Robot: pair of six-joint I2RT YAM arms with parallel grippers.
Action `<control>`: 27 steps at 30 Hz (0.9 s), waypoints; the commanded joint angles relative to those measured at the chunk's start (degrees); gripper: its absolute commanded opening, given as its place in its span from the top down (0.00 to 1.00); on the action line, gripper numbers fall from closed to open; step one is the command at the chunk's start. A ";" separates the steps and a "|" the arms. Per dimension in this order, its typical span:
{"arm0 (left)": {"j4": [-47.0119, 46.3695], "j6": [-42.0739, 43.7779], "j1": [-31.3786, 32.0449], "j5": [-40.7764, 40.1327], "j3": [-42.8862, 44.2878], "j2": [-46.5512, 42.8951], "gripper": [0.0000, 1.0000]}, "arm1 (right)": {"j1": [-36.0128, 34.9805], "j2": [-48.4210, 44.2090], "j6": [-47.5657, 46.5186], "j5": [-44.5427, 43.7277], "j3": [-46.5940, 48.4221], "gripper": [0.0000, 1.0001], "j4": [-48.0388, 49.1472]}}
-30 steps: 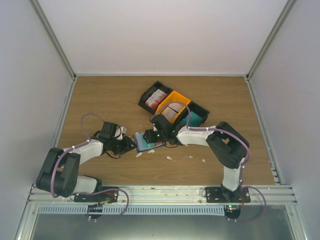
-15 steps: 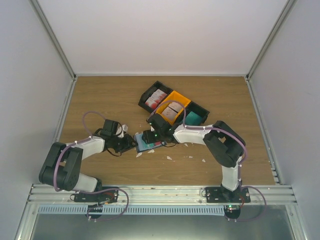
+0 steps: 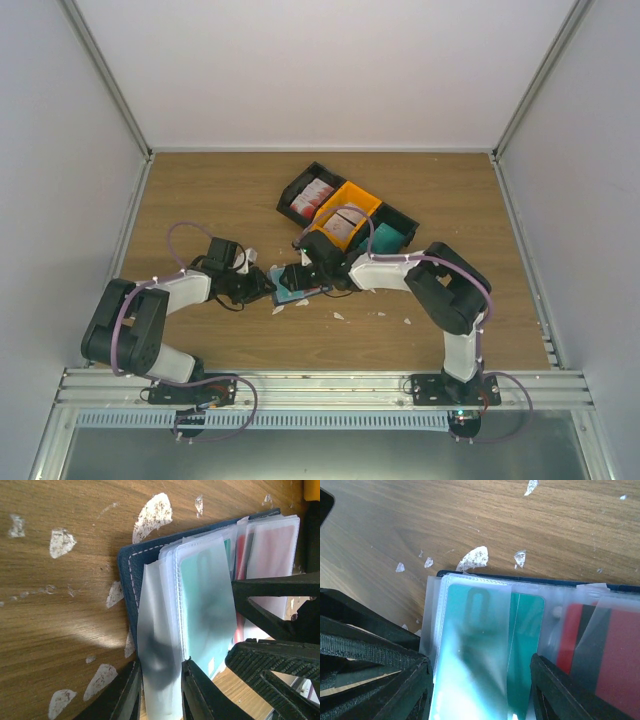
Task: Put the credit cards into the card holder
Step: Insert the credit card into the card holder.
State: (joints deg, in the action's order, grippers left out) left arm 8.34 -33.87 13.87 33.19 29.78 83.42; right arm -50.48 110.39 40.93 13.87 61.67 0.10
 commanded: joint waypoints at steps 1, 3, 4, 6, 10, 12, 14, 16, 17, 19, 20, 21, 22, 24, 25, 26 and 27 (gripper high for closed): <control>-0.06 0.75 0.37 -2.16 -0.41 1.60 0.75 | -0.40 0.50 1.09 3.57 -1.93 0.45 3.97; 0.06 0.75 0.33 -2.54 -0.45 1.49 0.75 | 0.05 -0.69 1.01 4.39 -3.17 0.45 6.00; 0.24 0.74 0.36 -2.82 -0.43 1.36 0.75 | 0.36 -1.45 0.93 4.56 -3.67 0.45 6.51; 0.32 0.52 0.37 -3.42 -0.66 0.56 0.75 | 1.21 -3.34 0.47 4.24 -4.77 0.45 7.00; -1.01 -1.27 0.46 -5.45 -2.64 -8.52 0.68 | 3.09 -9.95 -0.89 -0.91 -6.73 0.45 4.78; 0.30 -1.50 0.46 -6.93 -2.60 -13.02 0.60 | 3.48 -13.21 -2.51 -4.12 -6.50 0.44 2.60; 2.62 -1.71 0.46 -8.91 -1.95 -16.81 0.55 | 3.90 -16.20 -4.08 -7.12 -6.00 0.44 0.25; 4.81 -1.88 0.43 -10.82 -1.44 -20.65 0.49 | 4.56 -19.29 -6.09 -10.24 -5.77 0.44 -3.16; 5.92 -1.97 0.45 -11.42 -1.13 -22.81 0.46 | 4.99 -21.15 -7.15 -11.73 -5.85 0.44 -4.80; 8.12 -1.84 0.41 -12.54 -0.41 -27.26 0.41 | 6.23 -24.82 -10.64 -15.16 -5.94 0.44 -9.28; 9.31 -1.59 0.45 -12.90 0.17 -30.34 0.39 | 7.19 -26.82 -12.73 -16.14 -6.07 0.44 -11.13; 10.39 -1.25 0.46 -13.03 0.78 -31.63 0.37 | 8.34 -28.60 -15.66 -15.88 -6.19 0.44 -12.69; 11.64 -0.88 0.41 -12.88 1.56 -34.20 0.36 | 9.86 -30.31 -18.48 -14.56 -5.91 0.44 -14.66; 13.47 -0.05 0.40 -11.59 2.98 -37.51 0.33 | 13.12 -32.20 -24.09 -11.02 -3.74 0.45 -19.84; 14.32 0.06 0.45 -11.07 3.53 -38.95 0.32 | 14.45 -32.41 -26.32 -10.29 -2.34 0.45 -22.40; 14.84 0.03 0.44 -10.78 4.13 -40.09 0.31 | 15.53 -32.32 -28.79 -9.65 -1.17 0.45 -24.51; 15.22 0.03 0.46 -10.39 4.63 -41.04 0.30 | 16.47 -32.13 -30.94 -9.49 -0.17 0.45 -26.20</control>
State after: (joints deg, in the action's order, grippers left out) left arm 20.45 -34.94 14.13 22.24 31.40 46.15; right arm -37.63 79.02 22.52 3.18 57.10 -15.07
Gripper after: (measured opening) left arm 0.686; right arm 0.553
